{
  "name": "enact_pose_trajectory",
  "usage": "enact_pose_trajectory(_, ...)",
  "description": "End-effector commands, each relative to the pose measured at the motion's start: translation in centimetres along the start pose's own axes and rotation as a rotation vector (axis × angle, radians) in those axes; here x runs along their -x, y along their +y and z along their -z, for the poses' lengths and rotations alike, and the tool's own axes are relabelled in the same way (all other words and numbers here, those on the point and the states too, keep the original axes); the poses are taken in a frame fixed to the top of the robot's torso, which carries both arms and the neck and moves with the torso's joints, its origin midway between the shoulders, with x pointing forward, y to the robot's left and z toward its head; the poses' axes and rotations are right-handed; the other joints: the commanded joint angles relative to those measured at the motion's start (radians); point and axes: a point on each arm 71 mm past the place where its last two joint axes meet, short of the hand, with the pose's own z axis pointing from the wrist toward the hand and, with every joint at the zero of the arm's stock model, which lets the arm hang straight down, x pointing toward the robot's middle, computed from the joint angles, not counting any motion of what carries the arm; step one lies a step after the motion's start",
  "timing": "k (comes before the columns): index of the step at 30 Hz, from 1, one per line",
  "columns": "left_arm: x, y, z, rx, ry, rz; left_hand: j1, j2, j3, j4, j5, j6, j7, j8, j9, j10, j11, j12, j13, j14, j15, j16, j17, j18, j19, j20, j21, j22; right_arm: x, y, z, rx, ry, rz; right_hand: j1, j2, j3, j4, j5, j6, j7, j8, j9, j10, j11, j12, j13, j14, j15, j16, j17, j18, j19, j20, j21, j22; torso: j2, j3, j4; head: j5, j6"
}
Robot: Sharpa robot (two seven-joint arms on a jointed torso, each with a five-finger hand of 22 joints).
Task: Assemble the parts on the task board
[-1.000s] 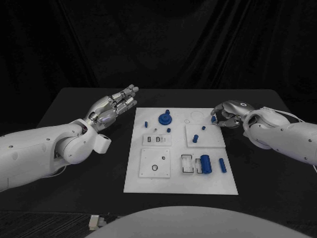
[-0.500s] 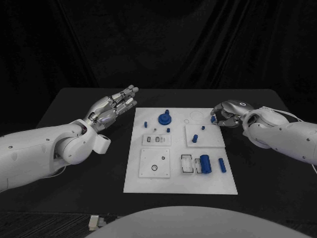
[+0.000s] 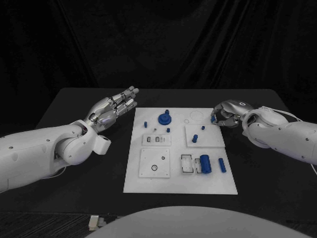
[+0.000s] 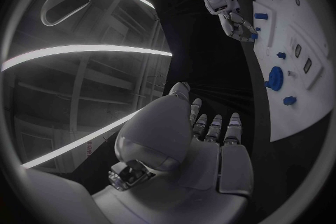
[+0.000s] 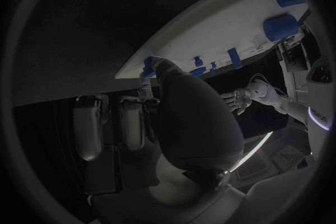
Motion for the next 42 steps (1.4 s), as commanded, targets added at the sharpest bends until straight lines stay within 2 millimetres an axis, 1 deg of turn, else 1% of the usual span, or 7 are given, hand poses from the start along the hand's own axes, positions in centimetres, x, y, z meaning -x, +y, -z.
enact_pose_trajectory(1,-0.2,0.1,0.0,-0.006,0.013,0.013,0.010,0.003,0.006,0.000,0.005,0.001,0.009,0.003,0.001,0.002,0.007,-0.003,-0.001,0.000,0.010,-0.004,-0.001,0.009,0.000,0.009,0.004,0.001,-0.1,0.0,0.0,-0.006,-0.008,0.002,0.002,0.005,0.005,-0.001,-0.008,0.012,-0.002,0.018,0.009,0.104,0.002,0.004,0.263,0.103,-0.001,0.003,0.264,0.001,0.065,0.001,-0.006,0.242,0.000,-0.0001,0.0003,0.000,0.000)
enact_pose_trajectory(15,-0.2,0.4,0.3,0.002,0.011,0.017,0.010,0.003,0.007,0.000,0.005,0.001,0.010,0.003,0.001,0.002,0.008,-0.003,-0.001,0.000,0.010,-0.004,-0.001,0.009,0.000,0.010,0.004,0.001,0.6,0.3,0.3,0.004,-0.093,-0.023,0.016,0.020,0.014,-0.017,0.013,0.041,-0.005,0.074,0.039,0.104,-0.002,0.004,0.263,0.103,-0.004,0.003,0.264,0.001,0.064,-0.003,-0.008,0.241,0.000,-0.0003,0.0004,0.005,0.000)
enact_pose_trajectory(23,-0.1,0.5,0.3,0.005,0.009,0.016,0.010,0.003,0.007,0.000,0.005,0.001,0.010,0.003,0.001,0.002,0.008,-0.003,-0.001,0.000,0.010,-0.004,-0.001,0.009,0.000,0.010,0.004,0.001,3.5,2.7,0.5,0.056,-0.152,-0.059,0.021,0.019,0.016,-0.022,0.023,0.042,-0.003,0.081,0.043,0.104,0.000,0.004,0.263,0.103,-0.003,0.003,0.264,0.002,0.063,-0.003,-0.010,0.240,-0.001,0.0000,-0.0002,0.009,0.000)
enact_pose_trajectory(27,-0.2,0.5,0.3,0.005,0.009,0.017,0.011,0.004,0.009,-0.001,0.006,0.000,0.011,0.003,0.001,0.003,0.009,-0.003,-0.001,0.000,0.011,-0.004,-0.001,0.009,0.000,0.011,0.004,0.002,4.8,5.4,0.5,0.116,-0.159,-0.083,0.023,0.018,0.017,-0.025,0.028,0.037,0.000,0.081,0.043,0.104,0.002,0.004,0.263,0.103,-0.002,0.003,0.264,0.003,0.061,-0.002,-0.014,0.239,-0.002,-0.0001,-0.0009,0.010,0.000)
enact_pose_trajectory(32,-0.2,0.6,0.3,0.005,0.010,0.017,0.011,0.004,0.009,-0.001,0.006,0.000,0.011,0.003,0.001,0.003,0.009,-0.003,-0.001,0.000,0.011,-0.004,-0.001,0.009,0.000,0.011,0.004,0.002,4.9,9.4,0.4,0.213,-0.134,-0.102,0.025,0.020,0.020,-0.028,0.036,0.033,0.002,0.082,0.044,0.104,0.003,0.004,0.263,0.103,-0.001,0.003,0.264,0.002,0.062,-0.001,-0.012,0.240,-0.002,0.0000,-0.0008,0.007,0.000)
enact_pose_trajectory(37,-0.2,0.6,0.3,0.006,0.010,0.017,0.011,0.004,0.009,-0.001,0.006,0.000,0.011,0.003,0.001,0.003,0.009,-0.003,-0.001,0.000,0.011,-0.004,-0.001,0.009,0.000,0.011,0.004,0.002,3.7,13.6,0.4,0.319,-0.078,-0.082,0.025,0.020,0.021,-0.029,0.038,0.031,0.003,0.081,0.044,0.104,0.004,0.004,0.263,0.103,-0.001,0.003,0.264,0.002,0.063,-0.001,-0.010,0.240,-0.001,-0.0004,-0.0002,0.008,0.000)
enact_pose_trajectory(42,-0.1,0.6,0.3,0.006,0.009,0.017,0.011,0.004,0.009,-0.001,0.006,0.000,0.011,0.003,0.001,0.003,0.009,-0.003,-0.001,0.000,0.011,-0.004,-0.001,0.009,0.000,0.011,0.004,0.002,1.7,16.3,0.2,0.383,-0.031,-0.050,0.026,0.020,0.021,-0.030,0.040,0.028,0.004,0.081,0.044,0.104,0.005,0.004,0.263,0.103,0.000,0.003,0.264,0.002,0.063,-0.001,-0.010,0.240,-0.001,-0.0007,0.0011,0.007,0.000)
